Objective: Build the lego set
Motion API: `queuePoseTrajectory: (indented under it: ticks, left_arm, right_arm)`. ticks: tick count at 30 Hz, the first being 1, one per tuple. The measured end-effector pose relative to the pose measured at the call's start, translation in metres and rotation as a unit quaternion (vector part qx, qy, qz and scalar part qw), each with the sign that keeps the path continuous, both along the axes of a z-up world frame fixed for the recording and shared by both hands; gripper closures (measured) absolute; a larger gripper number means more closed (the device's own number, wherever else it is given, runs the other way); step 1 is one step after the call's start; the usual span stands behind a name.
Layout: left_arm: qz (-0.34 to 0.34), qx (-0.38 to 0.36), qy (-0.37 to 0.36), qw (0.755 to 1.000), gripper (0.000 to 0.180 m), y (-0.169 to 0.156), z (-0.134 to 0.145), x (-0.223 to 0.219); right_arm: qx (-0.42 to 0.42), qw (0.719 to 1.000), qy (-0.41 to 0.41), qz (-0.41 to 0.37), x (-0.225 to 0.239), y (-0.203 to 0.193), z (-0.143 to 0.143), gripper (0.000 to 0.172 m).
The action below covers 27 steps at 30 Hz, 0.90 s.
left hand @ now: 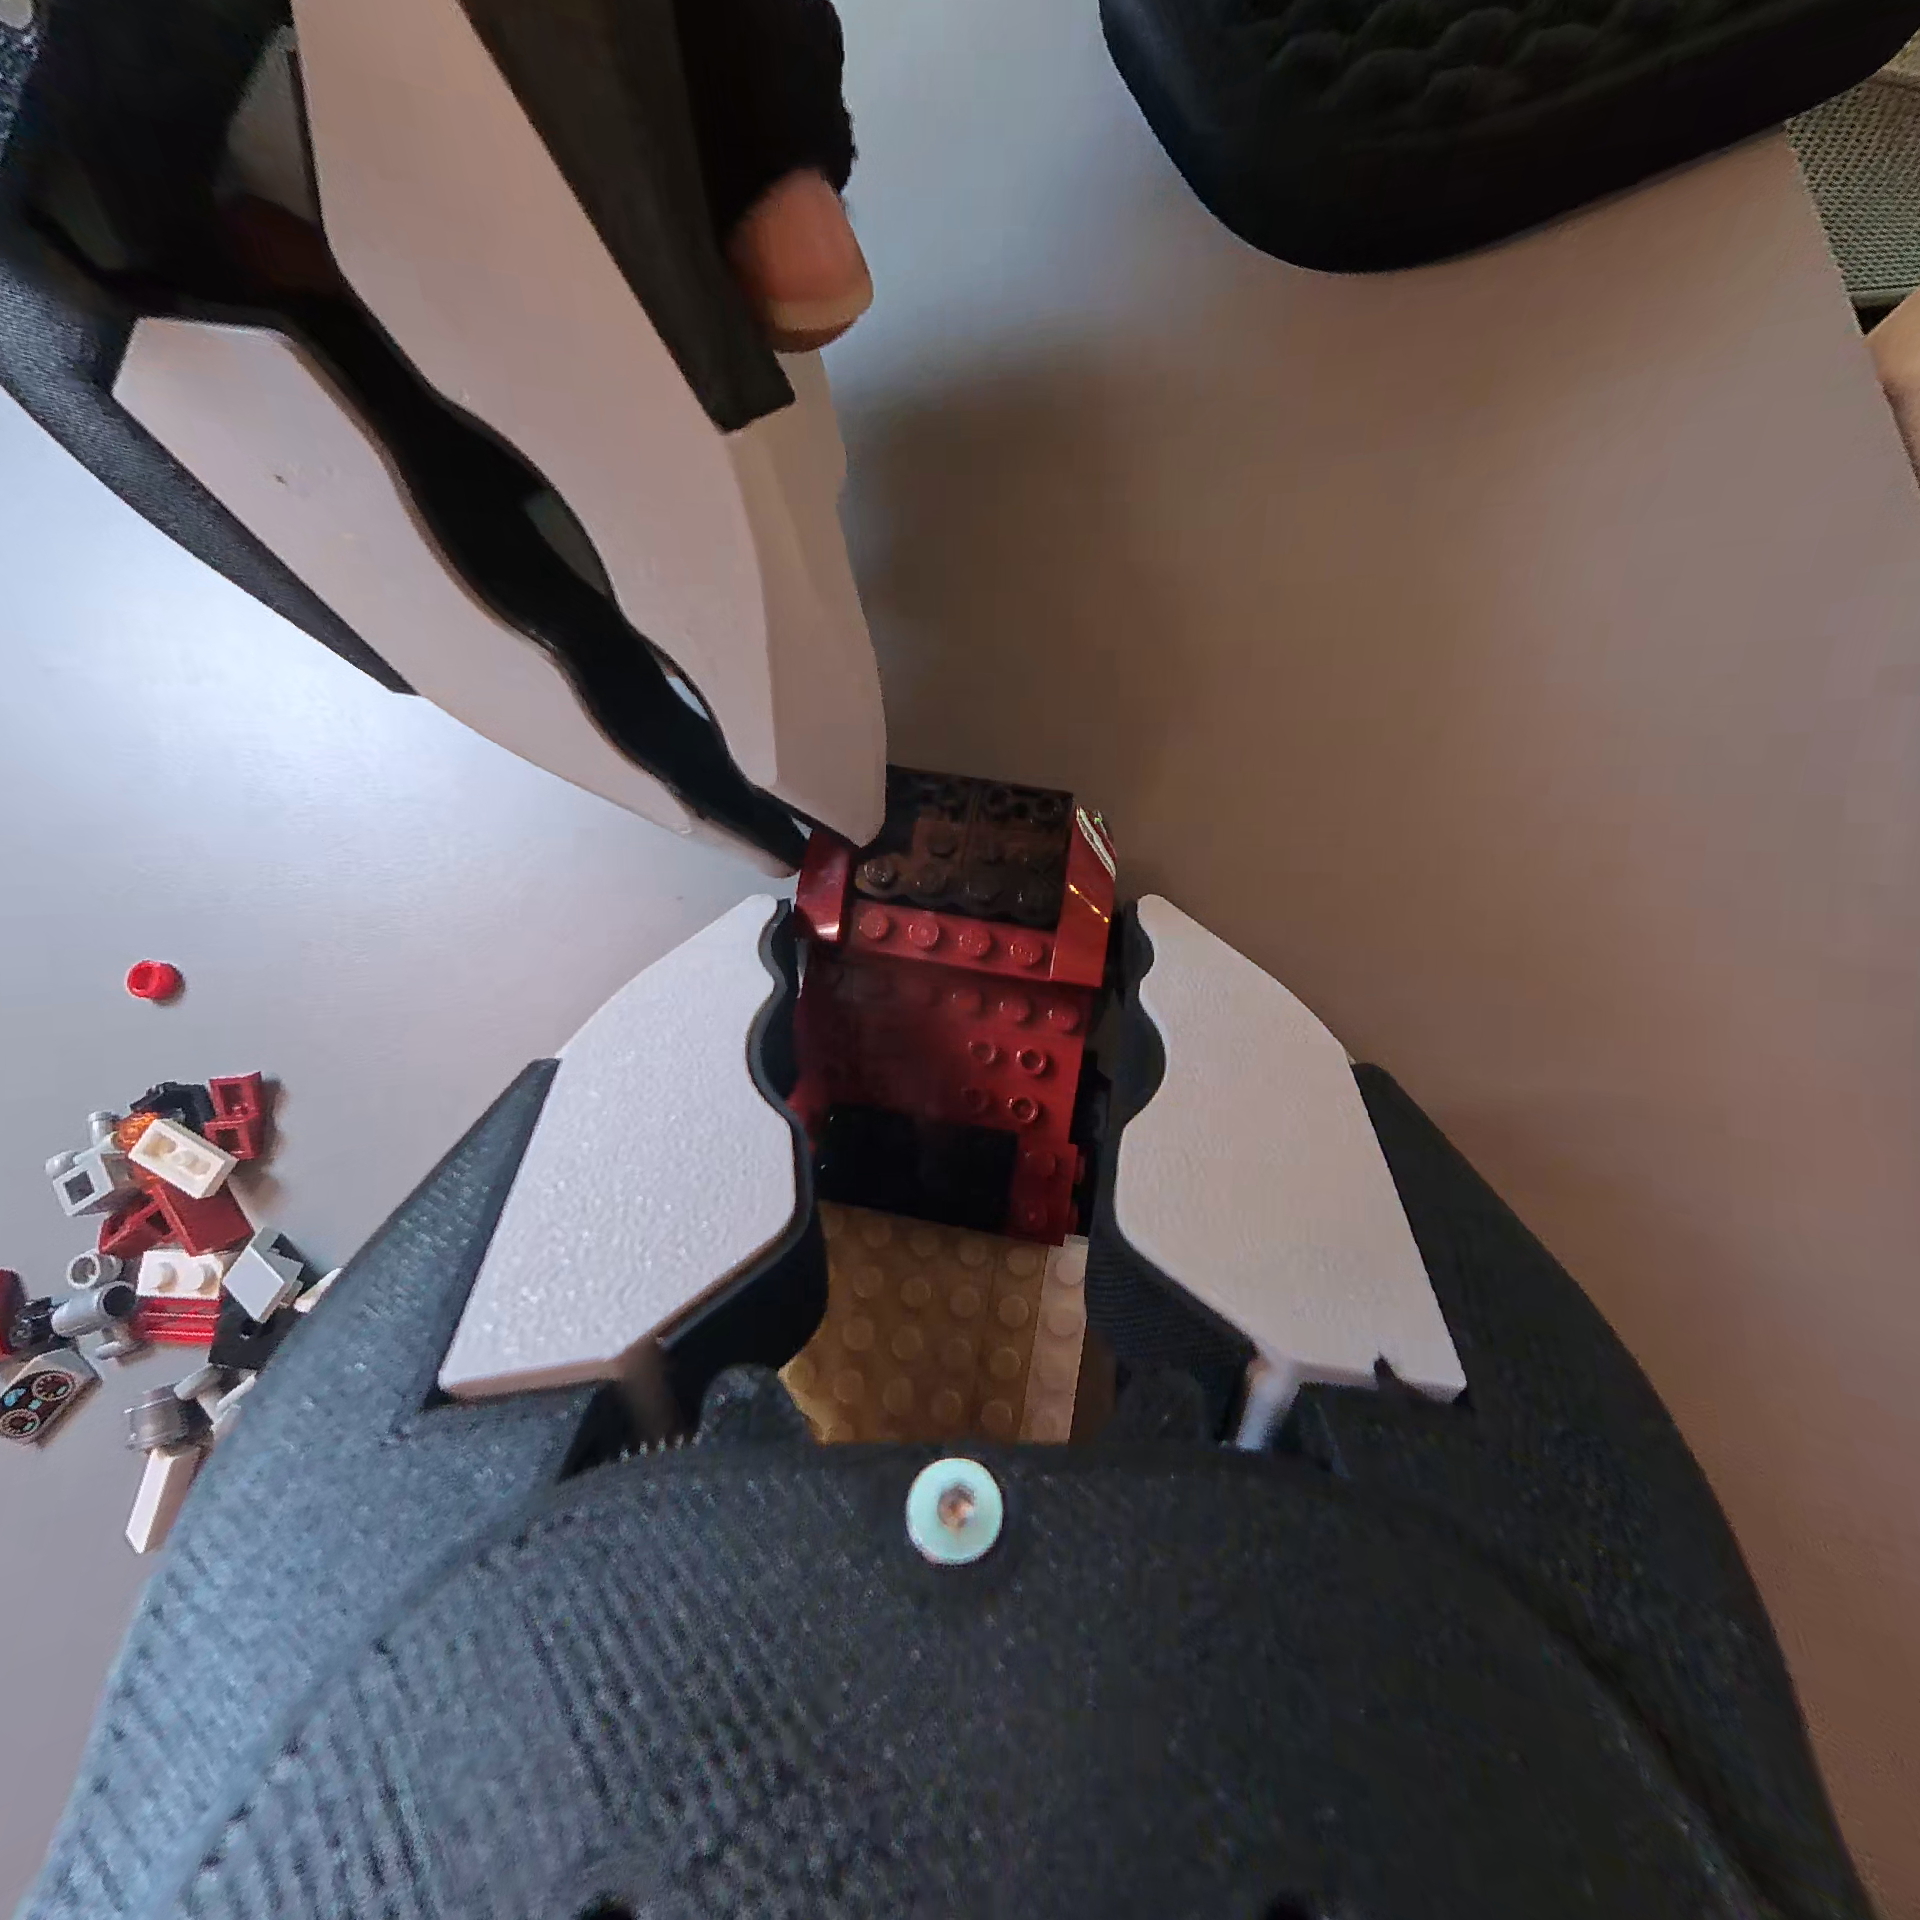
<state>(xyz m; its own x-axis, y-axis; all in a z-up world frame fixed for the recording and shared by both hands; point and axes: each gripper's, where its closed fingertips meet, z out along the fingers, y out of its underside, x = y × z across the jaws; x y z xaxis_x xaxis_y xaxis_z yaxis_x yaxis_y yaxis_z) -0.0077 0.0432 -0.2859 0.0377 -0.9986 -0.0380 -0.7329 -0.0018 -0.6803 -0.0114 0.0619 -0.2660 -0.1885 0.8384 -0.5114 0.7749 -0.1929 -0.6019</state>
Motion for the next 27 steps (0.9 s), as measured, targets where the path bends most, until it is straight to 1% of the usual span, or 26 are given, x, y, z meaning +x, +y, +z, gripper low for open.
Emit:
queuePoseTrajectory:
  ticks: [3, 5, 7, 13, 23, 27]
  left_arm:
    - [-0.002, 0.005, 0.005, 1.0, 0.12, 0.0001, -0.0013, -0.0008]
    - [-0.007, 0.026, 0.031, 0.999, 0.117, 0.002, -0.0086, -0.0048]
    - [-0.014, 0.039, 0.035, 0.999, 0.119, 0.0015, -0.009, -0.0049]
    - [-0.01, 0.03, 0.029, 0.999, 0.118, 0.0021, -0.0072, -0.0063]
    - [-0.013, 0.031, 0.027, 0.999, 0.12, 0.0015, -0.0076, -0.0054]
    - [-0.014, 0.033, 0.028, 0.999, 0.12, 0.0015, -0.0075, -0.0063]
  right_arm:
    - [0.003, 1.0, -0.005, -0.003, 0.0006, -0.0001, 0.0002, 0.162]
    - [0.006, 1.0, -0.003, -0.007, 0.0005, -0.0002, 0.0001, 0.162]
    - [0.006, 1.0, -0.002, -0.01, 0.0006, -0.0004, -0.0002, 0.162]
    - [0.027, 0.999, 0.003, -0.017, 0.0021, 0.0004, -0.0005, 0.163]
    - [0.104, 0.994, -0.024, -0.007, 0.0008, 0.0007, -0.0034, 0.162]
    - [0.094, 0.995, -0.02, -0.016, -0.0001, 0.0006, -0.0031, 0.162]
